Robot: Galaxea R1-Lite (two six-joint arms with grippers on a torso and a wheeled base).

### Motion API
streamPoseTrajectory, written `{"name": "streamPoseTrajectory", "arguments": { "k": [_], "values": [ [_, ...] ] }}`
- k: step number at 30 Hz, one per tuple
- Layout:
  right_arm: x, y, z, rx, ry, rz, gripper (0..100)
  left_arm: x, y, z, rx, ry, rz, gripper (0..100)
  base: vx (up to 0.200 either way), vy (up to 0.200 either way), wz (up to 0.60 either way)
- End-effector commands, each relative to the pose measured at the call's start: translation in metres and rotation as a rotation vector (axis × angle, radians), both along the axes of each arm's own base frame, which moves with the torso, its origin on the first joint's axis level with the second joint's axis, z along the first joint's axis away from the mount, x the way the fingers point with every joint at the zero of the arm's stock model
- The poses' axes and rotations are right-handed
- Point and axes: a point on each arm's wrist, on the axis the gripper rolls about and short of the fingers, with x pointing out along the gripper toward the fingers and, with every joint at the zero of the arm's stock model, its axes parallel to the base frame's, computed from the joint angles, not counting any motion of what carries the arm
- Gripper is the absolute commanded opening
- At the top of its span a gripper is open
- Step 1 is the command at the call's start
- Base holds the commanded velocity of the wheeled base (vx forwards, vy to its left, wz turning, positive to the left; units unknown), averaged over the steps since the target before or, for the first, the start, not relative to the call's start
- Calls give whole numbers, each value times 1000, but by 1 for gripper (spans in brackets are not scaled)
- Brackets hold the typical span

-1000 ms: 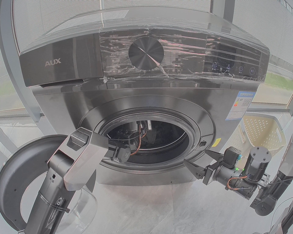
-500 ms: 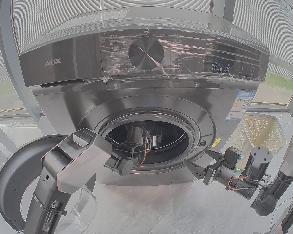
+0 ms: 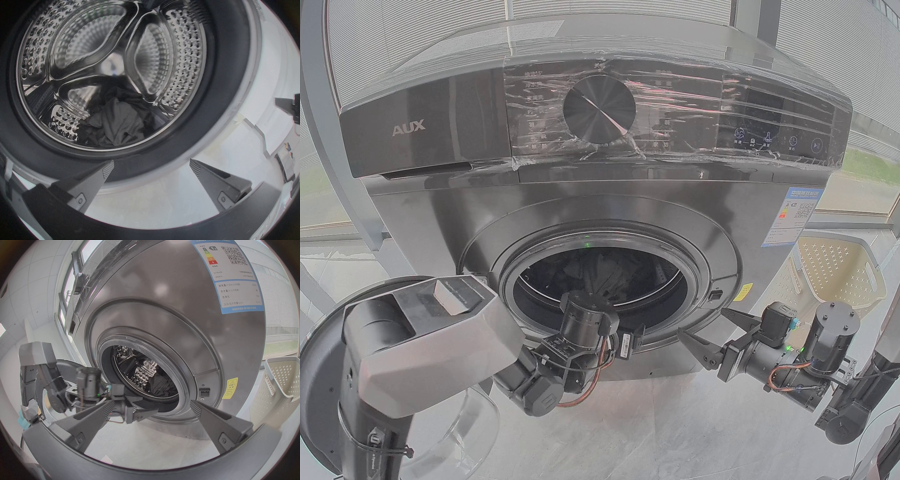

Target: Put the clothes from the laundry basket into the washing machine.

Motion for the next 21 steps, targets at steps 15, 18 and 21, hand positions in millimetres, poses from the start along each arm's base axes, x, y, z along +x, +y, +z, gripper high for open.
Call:
{"name": "streamPoseTrajectory", "arguments": {
  "k": [15, 18, 21],
  "values": [
    [-10, -5, 2, -9, 4, 2, 100, -122, 39, 108, -199, -96, -139, 100, 0, 0, 0],
    [-18, -12, 6, -5, -5, -5, 100, -138, 62, 131, -260, -151, -136, 100, 0, 0, 0],
    [-21, -22, 14, 12, -27, -33, 100, -159, 87, 145, -336, -167, -123, 100, 0, 0, 0]
  ]
}}
